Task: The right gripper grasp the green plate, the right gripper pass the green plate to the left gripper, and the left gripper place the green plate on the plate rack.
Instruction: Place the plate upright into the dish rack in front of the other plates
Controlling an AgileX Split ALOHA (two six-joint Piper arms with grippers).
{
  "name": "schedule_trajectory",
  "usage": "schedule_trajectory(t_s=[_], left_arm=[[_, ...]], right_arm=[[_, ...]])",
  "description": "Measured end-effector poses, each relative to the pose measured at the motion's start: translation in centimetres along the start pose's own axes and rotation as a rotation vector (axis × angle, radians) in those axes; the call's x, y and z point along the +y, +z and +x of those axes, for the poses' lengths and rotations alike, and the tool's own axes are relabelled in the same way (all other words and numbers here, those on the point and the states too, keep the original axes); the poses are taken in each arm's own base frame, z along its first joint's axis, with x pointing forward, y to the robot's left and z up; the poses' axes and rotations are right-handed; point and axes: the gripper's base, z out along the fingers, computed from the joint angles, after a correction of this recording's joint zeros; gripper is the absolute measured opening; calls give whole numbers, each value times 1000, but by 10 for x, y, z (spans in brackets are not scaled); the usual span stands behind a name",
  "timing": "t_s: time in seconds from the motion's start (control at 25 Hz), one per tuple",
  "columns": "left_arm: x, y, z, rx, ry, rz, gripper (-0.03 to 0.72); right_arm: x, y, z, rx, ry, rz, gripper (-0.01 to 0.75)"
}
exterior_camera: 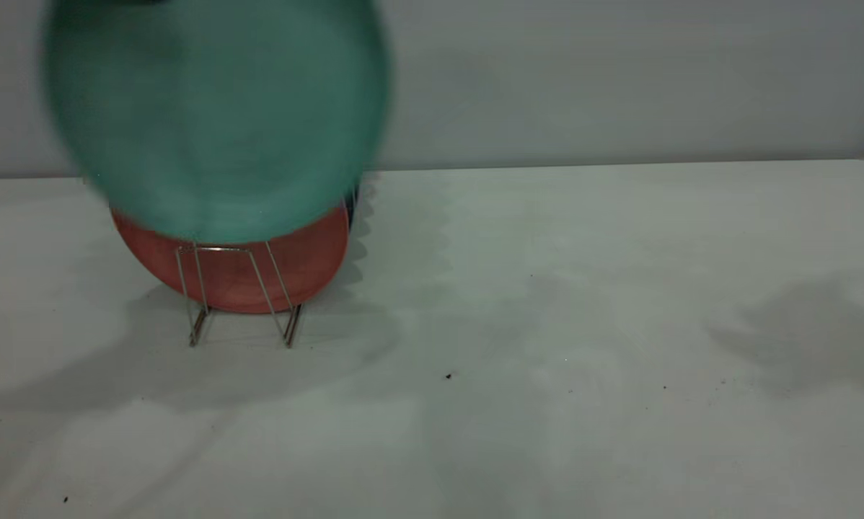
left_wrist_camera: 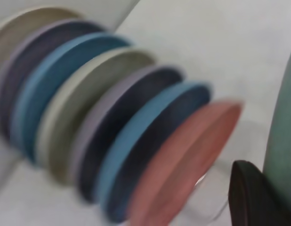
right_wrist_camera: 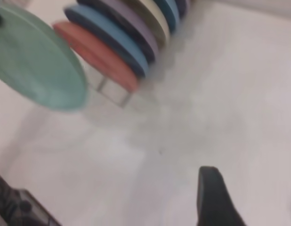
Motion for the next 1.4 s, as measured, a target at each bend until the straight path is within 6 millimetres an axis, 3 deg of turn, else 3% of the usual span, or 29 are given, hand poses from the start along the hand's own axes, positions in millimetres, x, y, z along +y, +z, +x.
schedule_trajectory(t_s=[0.24,0.48,0.72,1.12,1.4], left_arm=[[13,-15,15,88,300,-58,68],[14,-14,10,65,536,-85,68],[13,-13,5,18,708,-87,68],[11,10,6,-40,726,-39,68],[15,23,10,-25,713,-44,68]], right_arm=[[25,-2,54,113,67,10,418],[57,-14,107,172,71,39,418],[91,-31,146,139,79,70,418],[142,-56,220,49,3,216,417],[158,-72,252,-30,24,386,417]])
